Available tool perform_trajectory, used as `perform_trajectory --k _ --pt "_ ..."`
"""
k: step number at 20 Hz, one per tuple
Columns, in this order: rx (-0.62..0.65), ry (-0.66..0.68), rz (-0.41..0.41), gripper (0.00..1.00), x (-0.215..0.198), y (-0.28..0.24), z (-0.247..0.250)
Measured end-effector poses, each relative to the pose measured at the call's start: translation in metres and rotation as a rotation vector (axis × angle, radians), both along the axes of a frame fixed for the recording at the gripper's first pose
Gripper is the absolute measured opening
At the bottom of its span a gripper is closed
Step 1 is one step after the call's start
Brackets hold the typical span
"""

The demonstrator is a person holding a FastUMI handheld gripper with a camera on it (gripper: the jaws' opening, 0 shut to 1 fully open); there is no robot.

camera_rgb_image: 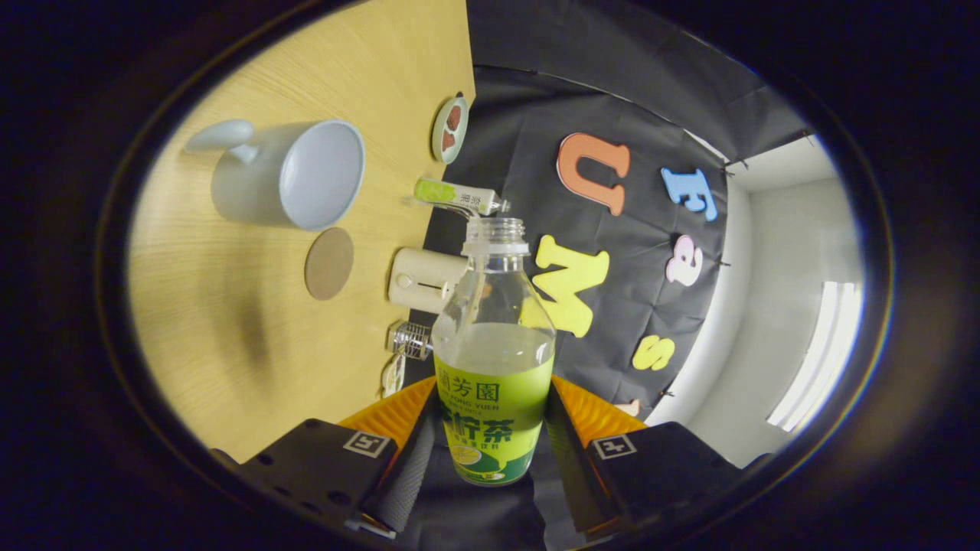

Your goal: Take the bottle from table, then pour the juice into the cup, finally place the bottle on the coaster

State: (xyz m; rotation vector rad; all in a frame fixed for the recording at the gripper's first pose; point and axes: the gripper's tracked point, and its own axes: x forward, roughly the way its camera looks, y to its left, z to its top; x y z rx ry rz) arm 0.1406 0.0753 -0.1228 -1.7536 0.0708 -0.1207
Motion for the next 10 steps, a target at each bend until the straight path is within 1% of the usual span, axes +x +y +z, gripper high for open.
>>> perform_trajectory --k 10 --pt "-0.06 -0.006 -0.003 0.81 0.0 0.002 0.0051"
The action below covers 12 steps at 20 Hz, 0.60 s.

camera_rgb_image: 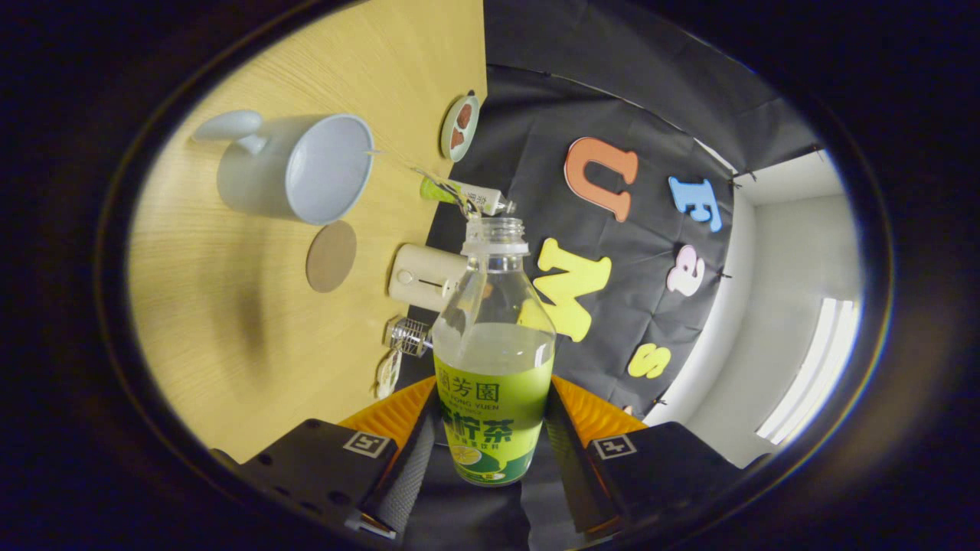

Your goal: Take the bottle from table, then pour the juice into the cup, finally place the bottle on the coaster

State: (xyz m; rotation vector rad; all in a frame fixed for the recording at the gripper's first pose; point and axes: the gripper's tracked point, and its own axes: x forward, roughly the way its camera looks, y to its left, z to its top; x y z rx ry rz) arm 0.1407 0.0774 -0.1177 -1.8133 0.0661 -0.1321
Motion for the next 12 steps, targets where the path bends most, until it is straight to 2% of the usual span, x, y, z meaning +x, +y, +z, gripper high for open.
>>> perform_trajectory --k 12 --pt "-0.075 -0.021 0.011 0.81 -0.004 0.003 0.0067"
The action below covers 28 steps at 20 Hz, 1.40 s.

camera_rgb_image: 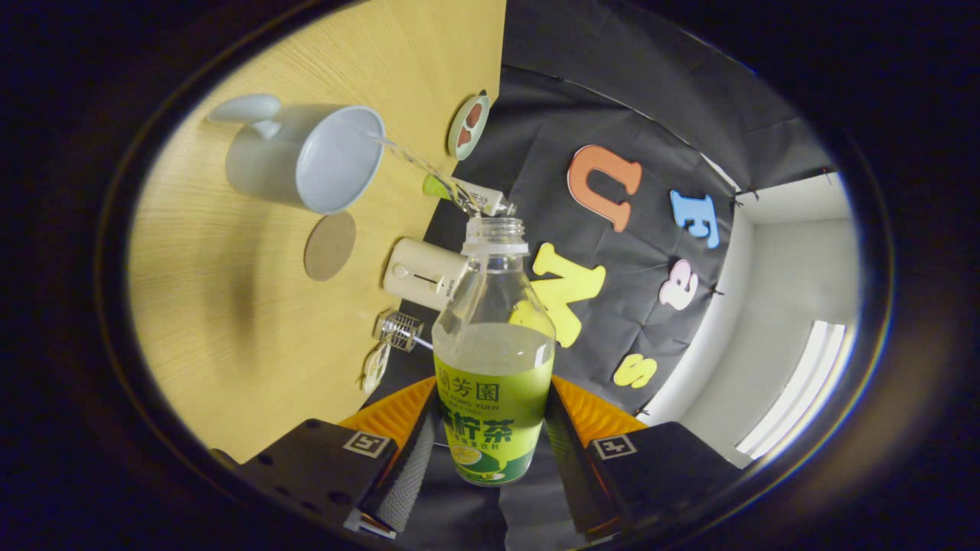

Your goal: Take the bottle from table, then pour the juice into the cup, finally place the bottle on the coaster

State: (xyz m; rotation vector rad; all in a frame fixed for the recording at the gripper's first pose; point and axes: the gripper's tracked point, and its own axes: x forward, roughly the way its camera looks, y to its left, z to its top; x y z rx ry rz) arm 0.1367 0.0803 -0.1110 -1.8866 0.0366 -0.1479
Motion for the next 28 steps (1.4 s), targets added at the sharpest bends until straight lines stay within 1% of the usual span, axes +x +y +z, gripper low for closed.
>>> perform_trajectory --k 6,14,19,23,28 --pt "0.002 -0.007 -0.009 0.81 -0.001 -0.001 0.002" --pt "-0.048 -0.024 0.007 0.81 -0.008 0.009 0.008" --pt "-0.06 -0.03 -0.006 0.81 -0.008 0.007 0.009" --pt "-0.098 -0.031 -0.01 0.81 -0.006 0.005 0.008" --pt "-0.108 -0.032 -0.006 0.81 -0.006 0.009 0.007"
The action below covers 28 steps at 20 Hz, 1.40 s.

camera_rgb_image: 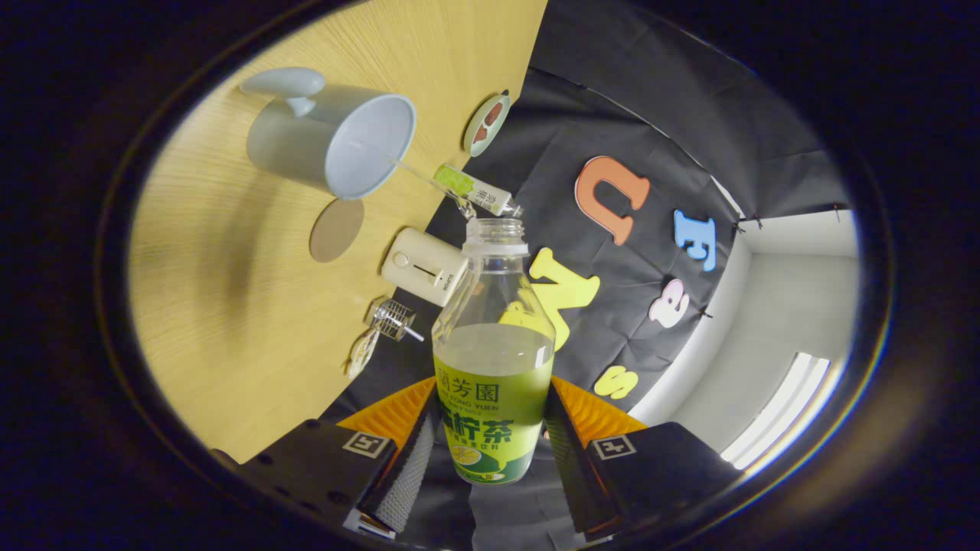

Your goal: Take the bottle from table, then pour the juice into the cup, finally place the bottle on the coaster

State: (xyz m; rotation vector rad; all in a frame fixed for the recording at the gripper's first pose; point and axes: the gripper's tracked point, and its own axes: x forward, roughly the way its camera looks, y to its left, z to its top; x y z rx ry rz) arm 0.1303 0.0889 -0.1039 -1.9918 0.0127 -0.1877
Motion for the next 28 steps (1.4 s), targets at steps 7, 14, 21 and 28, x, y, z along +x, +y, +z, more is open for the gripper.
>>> perform_trajectory --k 7,14,21,28 --pt "-0.008 -0.007 0.003 0.81 0.003 0.003 -0.003" --pt "-0.05 -0.056 0.026 0.81 0.002 0.012 0.003" --pt "-0.15 -0.081 0.037 0.81 -0.001 0.017 0.011" --pt "-0.208 -0.121 0.074 0.81 -0.008 0.029 0.019"
